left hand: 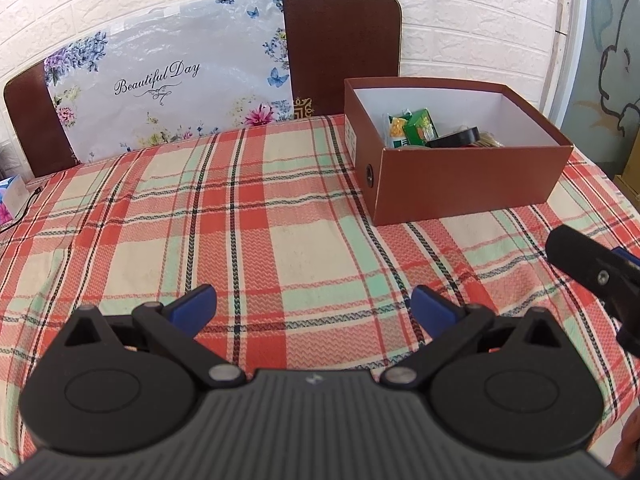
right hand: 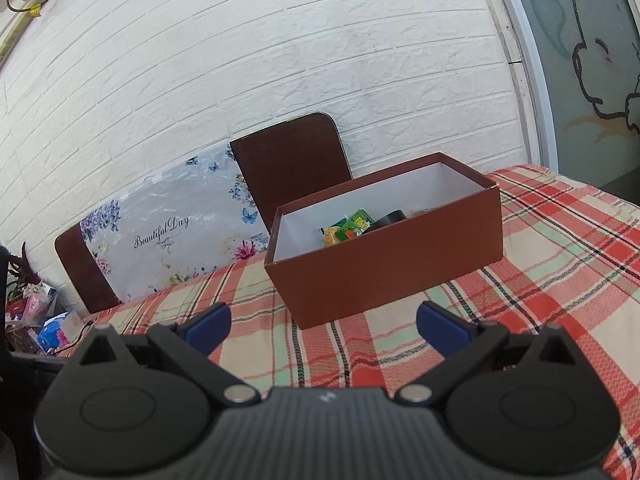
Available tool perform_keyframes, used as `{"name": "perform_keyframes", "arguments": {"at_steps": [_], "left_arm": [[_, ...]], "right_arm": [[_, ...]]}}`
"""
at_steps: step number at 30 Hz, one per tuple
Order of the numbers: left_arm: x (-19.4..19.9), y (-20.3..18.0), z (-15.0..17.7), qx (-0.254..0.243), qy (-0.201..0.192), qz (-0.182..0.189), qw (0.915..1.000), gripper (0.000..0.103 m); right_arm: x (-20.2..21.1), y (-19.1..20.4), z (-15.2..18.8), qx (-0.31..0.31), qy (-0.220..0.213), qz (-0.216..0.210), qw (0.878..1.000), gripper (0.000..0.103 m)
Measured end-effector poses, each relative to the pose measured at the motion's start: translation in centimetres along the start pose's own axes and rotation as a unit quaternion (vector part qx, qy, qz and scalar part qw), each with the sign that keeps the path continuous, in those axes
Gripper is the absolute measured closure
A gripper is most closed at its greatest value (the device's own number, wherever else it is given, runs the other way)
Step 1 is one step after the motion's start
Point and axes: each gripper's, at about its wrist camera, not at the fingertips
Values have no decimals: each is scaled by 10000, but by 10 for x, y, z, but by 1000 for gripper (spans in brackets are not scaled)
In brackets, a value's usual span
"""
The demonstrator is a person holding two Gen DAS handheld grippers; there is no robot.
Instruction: Organize objects
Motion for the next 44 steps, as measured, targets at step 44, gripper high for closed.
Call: {"name": "perform_keyframes", "arguments": {"at_steps": [44], "left_arm": [[-6,-8,4,-119,42,-106,9999,0]], "right_arm": [[0,-9,4,-118,21,29,9999,0]]}}
Point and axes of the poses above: each gripper's, at about its wrist camera, not at the fingertips, and x roughly against the way its jaws point, y to its left, z to its underside, and after that the axes turned 12 degrees about -y, right-handed
